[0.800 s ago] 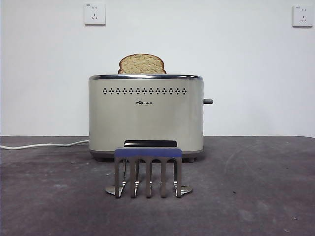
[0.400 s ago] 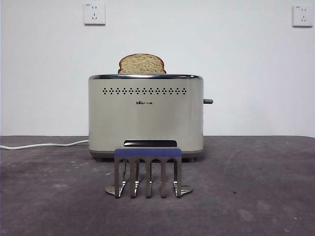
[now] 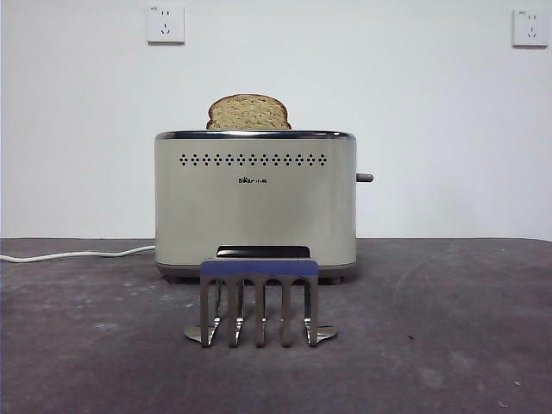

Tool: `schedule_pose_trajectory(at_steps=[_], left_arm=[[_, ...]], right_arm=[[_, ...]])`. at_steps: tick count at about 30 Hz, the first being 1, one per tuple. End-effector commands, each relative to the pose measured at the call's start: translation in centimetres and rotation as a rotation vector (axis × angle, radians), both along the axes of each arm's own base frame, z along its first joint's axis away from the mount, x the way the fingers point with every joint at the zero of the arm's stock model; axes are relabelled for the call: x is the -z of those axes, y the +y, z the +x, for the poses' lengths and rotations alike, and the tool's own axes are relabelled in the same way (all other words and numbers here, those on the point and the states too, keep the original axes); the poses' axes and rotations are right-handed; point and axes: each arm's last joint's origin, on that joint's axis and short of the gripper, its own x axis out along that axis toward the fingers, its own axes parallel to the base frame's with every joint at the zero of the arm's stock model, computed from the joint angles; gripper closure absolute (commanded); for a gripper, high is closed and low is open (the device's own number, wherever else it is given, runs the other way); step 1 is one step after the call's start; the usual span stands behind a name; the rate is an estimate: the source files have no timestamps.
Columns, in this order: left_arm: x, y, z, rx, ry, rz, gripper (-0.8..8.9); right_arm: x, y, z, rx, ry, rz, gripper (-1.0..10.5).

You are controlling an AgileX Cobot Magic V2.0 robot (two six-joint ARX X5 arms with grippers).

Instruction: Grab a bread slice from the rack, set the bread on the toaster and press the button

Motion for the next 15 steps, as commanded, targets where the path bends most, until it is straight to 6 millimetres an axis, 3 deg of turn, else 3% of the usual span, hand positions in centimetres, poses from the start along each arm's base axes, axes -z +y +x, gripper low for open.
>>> schedule_pose_trajectory(at_steps=[1,7,15], left_arm=[[1.9,0.1,0.1,-0.005,0.018,-0.025,8.17],[5.2,0.1,0.4,-0.005,0.07,-0.033,8.17],[6.8,0.1,0.3,-0.006,0.189,-0.065,8.17]], right_arm=[[0.1,0.0,0.1,-0.006,-0.001,-0.003,9.5],[0.1,0.0,0.1,-0.006,-0.001,-0.003,9.5],[0.1,0.0,0.1,-0.006,-0.001,-0.003,9.5]])
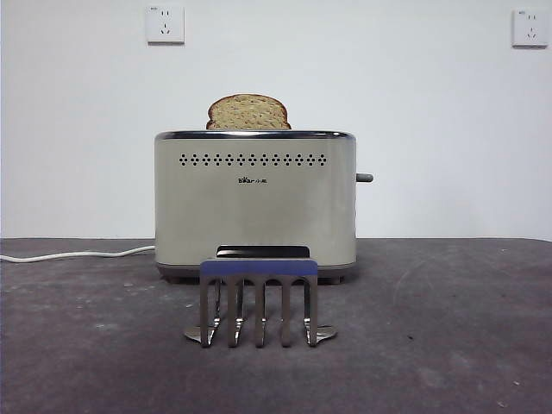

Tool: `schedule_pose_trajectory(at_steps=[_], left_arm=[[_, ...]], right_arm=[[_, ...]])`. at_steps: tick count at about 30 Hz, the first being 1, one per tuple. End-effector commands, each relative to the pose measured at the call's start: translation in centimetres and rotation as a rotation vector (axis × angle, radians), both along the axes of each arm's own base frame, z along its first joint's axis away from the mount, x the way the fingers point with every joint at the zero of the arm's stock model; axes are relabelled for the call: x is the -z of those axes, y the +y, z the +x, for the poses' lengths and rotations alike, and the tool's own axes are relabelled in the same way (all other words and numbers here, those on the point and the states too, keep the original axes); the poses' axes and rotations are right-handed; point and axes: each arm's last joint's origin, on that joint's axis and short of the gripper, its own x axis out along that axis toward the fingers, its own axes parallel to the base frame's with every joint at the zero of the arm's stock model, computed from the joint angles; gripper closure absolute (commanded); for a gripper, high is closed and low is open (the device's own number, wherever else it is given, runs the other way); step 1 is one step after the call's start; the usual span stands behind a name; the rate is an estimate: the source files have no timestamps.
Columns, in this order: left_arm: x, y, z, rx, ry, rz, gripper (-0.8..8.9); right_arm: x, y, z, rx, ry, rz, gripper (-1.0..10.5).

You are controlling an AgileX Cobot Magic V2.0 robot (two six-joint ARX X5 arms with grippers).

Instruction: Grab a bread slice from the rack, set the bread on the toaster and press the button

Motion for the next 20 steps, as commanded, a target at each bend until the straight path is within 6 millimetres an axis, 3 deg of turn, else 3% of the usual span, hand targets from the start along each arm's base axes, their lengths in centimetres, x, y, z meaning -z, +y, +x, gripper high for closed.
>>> schedule_pose_trajectory(at_steps=[1,20], left_arm=[[1.0,0.02,0.01,-0.004,0.069,-0.032,8.17],[1.18,0.03,-0.03,-0.01,0.094,-0.062,8.17]], right_arm=[[0.13,0.02,0.07,-0.006,-0.001,-0.003,9.5],[0.13,0.02,0.07,-0.005,-0.002,-0.004,9.5]])
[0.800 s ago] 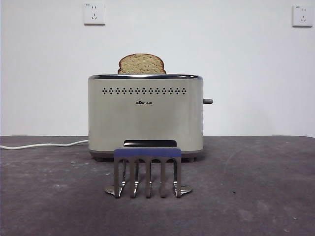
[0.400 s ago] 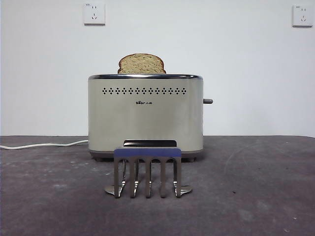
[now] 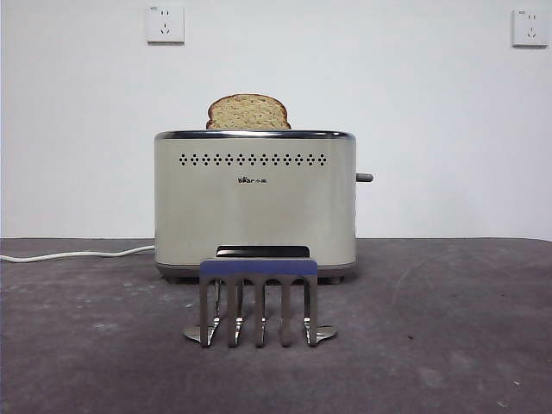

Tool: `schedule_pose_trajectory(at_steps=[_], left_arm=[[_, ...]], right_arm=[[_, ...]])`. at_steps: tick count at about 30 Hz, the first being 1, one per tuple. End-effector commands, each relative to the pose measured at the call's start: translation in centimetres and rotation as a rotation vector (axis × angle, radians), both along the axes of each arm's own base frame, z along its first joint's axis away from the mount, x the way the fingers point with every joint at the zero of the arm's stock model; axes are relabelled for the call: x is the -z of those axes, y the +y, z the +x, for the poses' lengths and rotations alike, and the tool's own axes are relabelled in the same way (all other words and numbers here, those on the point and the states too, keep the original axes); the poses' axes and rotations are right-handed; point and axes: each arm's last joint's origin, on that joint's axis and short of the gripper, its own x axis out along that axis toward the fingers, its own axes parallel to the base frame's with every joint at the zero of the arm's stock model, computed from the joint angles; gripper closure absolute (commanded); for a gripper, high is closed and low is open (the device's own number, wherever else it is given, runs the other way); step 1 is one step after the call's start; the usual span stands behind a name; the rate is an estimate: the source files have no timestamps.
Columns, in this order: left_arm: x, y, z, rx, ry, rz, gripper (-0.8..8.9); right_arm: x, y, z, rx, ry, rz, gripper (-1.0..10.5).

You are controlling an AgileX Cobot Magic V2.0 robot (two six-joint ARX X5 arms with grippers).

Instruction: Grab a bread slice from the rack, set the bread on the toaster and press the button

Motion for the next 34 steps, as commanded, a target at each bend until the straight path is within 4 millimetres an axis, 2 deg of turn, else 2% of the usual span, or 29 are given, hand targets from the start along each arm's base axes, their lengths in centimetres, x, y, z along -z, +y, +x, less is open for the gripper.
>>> schedule_pose_trajectory(at_steps=[1,7,9,12,16,19,22,29,34], left_arm=[[0.4,0.0,0.1,-0.006,0.009,-0.01,8.17],[0.4,0.0,0.1,-0.006,0.009,-0.011,8.17],[0.4,0.0,0.1,-0.006,0.009,-0.01,8.17],[0.5,0.0,0.1,-0.006,0.012,-0.01,8.17],[0.5,0.0,0.1,-0.006,0.013,-0.01,8.17],[0.5,0.0,0.1,-0.006,0.012,-0.01,8.17],[0.5,0.0,0.1,-0.006,0.013,-0.01,8.17],[0.5,0.0,0.1,-0.006,0.012,-0.01,8.17],[0.5,0.0,0.1,-0.006,0.012,-0.01,8.17]], right_arm=[[0.1,0.0,0.1,-0.005,-0.002,-0.004,9.5],[0.1,0.0,0.1,-0.003,-0.012,-0.004,9.5],[-0.3,-0.4,-0.6,0.021,-0.044,-0.03,9.5],[-1.3,-1.1,-2.4,0.073,-0.15,-0.087,9.5],[-2.8,-1.4,-4.7,0.107,-0.424,-0.025,9.5],[-2.4,-1.7,-6.3,0.157,-0.585,0.019,9.5],[-0.1,-2.1,-7.3,0.226,-0.684,0.014,9.5],[8.8,-2.8,-7.8,0.392,-0.782,0.014,9.5],[14.1,-3.2,-8.0,0.522,-0.792,0.004,9.5]])
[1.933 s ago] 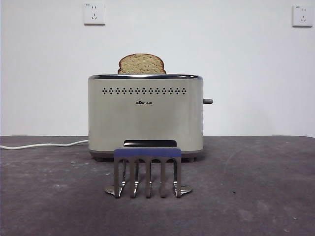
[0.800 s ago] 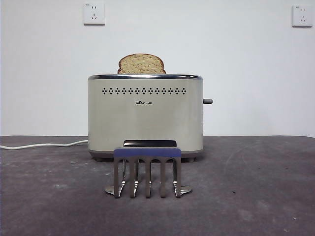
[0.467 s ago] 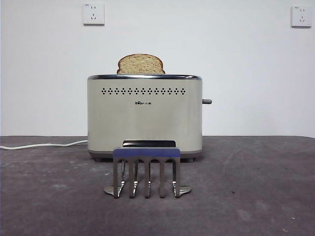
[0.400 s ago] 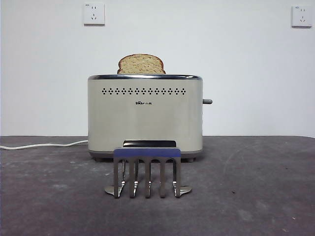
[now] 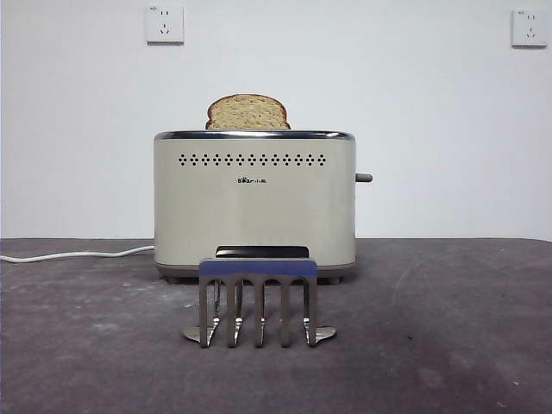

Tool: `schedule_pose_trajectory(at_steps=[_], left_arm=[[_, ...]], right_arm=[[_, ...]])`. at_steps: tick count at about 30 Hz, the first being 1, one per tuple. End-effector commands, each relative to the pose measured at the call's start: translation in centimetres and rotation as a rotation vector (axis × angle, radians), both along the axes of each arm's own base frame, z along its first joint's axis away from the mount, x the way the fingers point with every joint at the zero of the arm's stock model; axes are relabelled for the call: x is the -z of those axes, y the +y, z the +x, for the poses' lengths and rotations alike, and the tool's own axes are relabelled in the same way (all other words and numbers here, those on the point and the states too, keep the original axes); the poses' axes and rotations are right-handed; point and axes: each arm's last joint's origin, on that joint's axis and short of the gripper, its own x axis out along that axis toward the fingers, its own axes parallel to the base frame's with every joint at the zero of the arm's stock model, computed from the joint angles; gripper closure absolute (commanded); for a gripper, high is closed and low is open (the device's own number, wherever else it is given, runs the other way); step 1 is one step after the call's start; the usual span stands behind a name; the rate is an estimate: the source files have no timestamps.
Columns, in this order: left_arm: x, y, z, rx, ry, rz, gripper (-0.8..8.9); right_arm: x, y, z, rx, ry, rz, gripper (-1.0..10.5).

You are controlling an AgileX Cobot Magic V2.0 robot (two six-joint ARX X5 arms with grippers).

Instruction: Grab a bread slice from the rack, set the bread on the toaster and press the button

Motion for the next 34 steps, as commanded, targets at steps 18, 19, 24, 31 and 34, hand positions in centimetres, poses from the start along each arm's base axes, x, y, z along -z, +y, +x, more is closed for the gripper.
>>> schedule_pose_trajectory(at_steps=[18,19,24,31,34], left_arm=[[0.4,0.0,0.1,-0.005,0.008,-0.006,8.17],[0.4,0.0,0.1,-0.005,0.009,-0.006,8.17],[0.4,0.0,0.1,-0.005,0.009,-0.006,8.17],[0.4,0.0,0.1,-0.005,0.009,-0.006,8.17],[0.4,0.0,0.1,-0.005,0.009,-0.006,8.17]], right_arm=[[11.7,-0.4,-0.1,0.154,0.078,0.079,9.5],[11.8,-0.4,-0.1,0.154,0.088,0.078,9.5],[12.4,-0.4,-0.2,0.158,0.15,0.097,9.5],[12.3,-0.4,-0.2,0.157,0.142,0.107,9.5],[12.3,-0.4,-0.2,0.157,0.143,0.107,9.5]])
